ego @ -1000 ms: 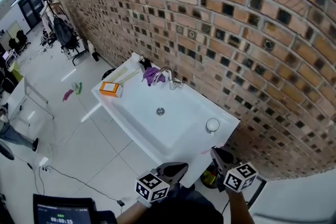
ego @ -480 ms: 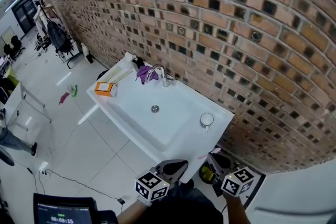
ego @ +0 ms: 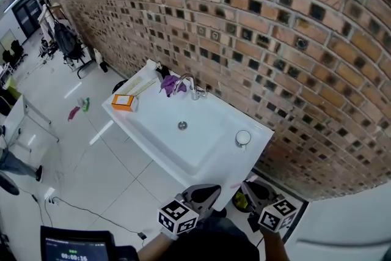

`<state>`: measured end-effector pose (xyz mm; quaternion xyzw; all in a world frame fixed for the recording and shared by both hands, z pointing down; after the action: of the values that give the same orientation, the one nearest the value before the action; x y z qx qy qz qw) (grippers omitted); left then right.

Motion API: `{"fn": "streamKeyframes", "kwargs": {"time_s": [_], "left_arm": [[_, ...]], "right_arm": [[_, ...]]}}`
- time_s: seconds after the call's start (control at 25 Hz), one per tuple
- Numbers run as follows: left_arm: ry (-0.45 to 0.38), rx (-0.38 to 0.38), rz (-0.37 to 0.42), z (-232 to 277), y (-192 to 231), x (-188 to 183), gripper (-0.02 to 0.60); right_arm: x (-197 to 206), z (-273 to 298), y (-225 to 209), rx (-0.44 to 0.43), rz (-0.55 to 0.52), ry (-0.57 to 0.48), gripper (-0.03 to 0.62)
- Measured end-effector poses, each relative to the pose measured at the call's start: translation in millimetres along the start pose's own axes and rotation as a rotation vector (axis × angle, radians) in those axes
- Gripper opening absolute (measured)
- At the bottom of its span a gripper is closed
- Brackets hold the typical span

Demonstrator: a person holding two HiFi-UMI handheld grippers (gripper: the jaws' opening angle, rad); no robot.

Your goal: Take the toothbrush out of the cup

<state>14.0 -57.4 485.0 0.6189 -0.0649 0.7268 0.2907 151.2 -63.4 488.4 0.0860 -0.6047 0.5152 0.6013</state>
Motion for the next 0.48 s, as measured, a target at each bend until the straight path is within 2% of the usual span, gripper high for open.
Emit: {"fn": "streamKeyframes", "kwargs": {"time_s": [0.32, 0.48], "left_arm": [[-0.005, 0.054, 0.027, -44.7, 9.6, -4.1, -0.002], [0.0, 0.069, 0.017, -80.2, 13.3, 8.5, -0.002]], "right_arm": [[9.3, 21.2, 43.6, 0.037, 0.027, -0.027, 0.011], [28.4, 26.6, 72.2, 0.063, 0.043, -0.045, 0.011]]}}
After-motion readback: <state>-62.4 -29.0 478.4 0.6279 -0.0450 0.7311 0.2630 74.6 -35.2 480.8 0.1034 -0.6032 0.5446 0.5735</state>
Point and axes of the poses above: the fingertips, and each gripper's own axes: z forward along the fingers, y to its left, x out of its underside, the point moved 4 cm from there along -z, backward along the fingers, and after that the axes turned 7 degrees about z, right-handed, at the moved point
